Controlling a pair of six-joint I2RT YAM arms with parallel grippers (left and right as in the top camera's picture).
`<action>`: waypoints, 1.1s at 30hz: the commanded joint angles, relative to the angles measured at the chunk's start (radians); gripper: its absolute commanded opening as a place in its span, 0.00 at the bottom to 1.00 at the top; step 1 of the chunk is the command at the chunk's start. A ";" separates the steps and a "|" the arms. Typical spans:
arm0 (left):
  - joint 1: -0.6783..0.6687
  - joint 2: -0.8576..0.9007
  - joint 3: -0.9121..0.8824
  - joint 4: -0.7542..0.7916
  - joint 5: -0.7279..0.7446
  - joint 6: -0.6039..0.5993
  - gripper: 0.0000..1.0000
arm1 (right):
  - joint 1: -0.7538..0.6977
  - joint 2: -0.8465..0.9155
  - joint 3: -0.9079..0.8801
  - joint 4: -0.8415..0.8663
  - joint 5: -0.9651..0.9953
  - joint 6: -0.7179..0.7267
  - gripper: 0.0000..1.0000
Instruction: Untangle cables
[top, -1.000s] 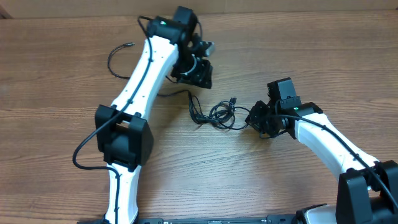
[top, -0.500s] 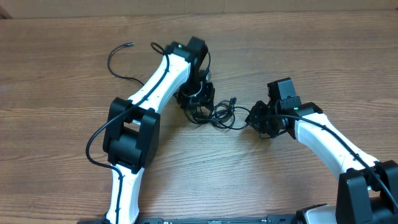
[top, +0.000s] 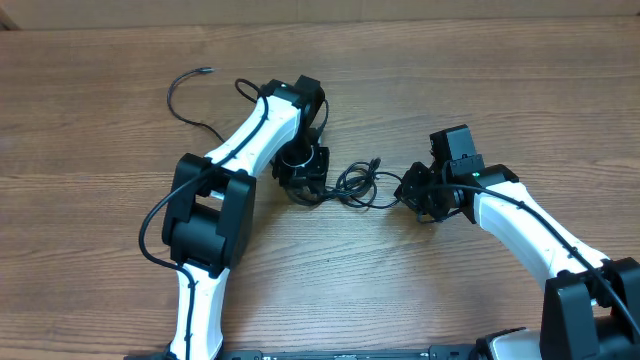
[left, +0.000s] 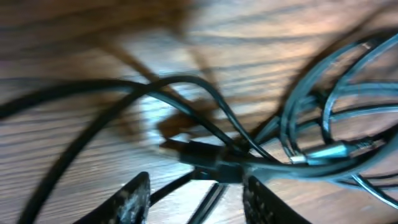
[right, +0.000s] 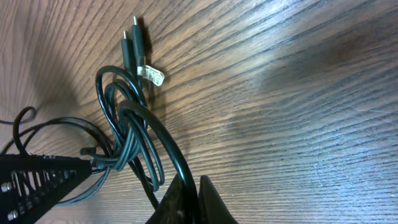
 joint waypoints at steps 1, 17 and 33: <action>0.008 -0.019 -0.036 0.007 -0.061 -0.047 0.51 | 0.003 0.003 0.013 0.003 0.008 -0.008 0.04; 0.009 -0.019 -0.116 0.148 0.057 0.084 0.44 | 0.003 0.003 0.055 -0.006 -0.167 -0.462 0.77; 0.021 -0.021 0.045 0.123 0.242 0.407 0.44 | 0.003 0.003 0.076 0.025 -0.117 -0.332 0.70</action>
